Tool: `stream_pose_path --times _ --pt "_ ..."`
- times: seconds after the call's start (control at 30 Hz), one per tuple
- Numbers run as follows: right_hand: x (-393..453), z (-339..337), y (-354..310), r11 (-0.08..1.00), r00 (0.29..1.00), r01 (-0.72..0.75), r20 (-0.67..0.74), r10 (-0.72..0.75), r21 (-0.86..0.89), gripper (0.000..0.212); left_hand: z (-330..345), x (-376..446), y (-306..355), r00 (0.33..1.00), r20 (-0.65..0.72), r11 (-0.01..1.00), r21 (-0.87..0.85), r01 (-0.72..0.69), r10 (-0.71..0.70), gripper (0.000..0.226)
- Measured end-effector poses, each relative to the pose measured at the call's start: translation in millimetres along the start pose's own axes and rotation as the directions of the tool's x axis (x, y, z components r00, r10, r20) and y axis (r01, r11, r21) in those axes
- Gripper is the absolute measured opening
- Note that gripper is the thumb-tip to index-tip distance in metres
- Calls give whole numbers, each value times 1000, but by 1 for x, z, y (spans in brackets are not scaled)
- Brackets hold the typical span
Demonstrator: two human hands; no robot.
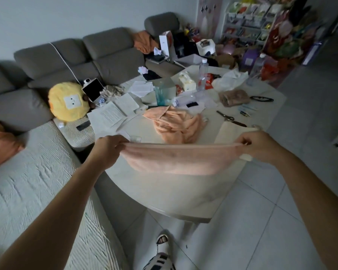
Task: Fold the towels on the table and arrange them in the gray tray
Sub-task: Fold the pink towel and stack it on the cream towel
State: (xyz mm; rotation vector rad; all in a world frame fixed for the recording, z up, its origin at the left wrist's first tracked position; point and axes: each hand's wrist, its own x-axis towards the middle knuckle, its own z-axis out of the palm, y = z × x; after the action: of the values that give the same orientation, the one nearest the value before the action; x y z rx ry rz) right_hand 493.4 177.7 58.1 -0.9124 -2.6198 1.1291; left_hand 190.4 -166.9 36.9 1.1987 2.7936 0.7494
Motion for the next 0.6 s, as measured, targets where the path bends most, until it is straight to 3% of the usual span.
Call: stream_pose_path --times 0.13,0.23,0.43,0.6 --pt "-21 16 24 991 960 -110 267 86 78 17 12 -22 -20 937 344 997 -2 71 -66 17" --pt "-32 37 44 980 918 -186 368 150 65 8 30 -36 -31 858 507 996 31 80 -85 19" --pt "-36 76 74 963 896 -270 372 244 16 10 73 -43 -46 789 601 963 -113 245 -130 16" --pt "-3 95 88 960 932 -279 249 262 32 17 100 -21 -58 787 550 750 -385 538 -282 11"
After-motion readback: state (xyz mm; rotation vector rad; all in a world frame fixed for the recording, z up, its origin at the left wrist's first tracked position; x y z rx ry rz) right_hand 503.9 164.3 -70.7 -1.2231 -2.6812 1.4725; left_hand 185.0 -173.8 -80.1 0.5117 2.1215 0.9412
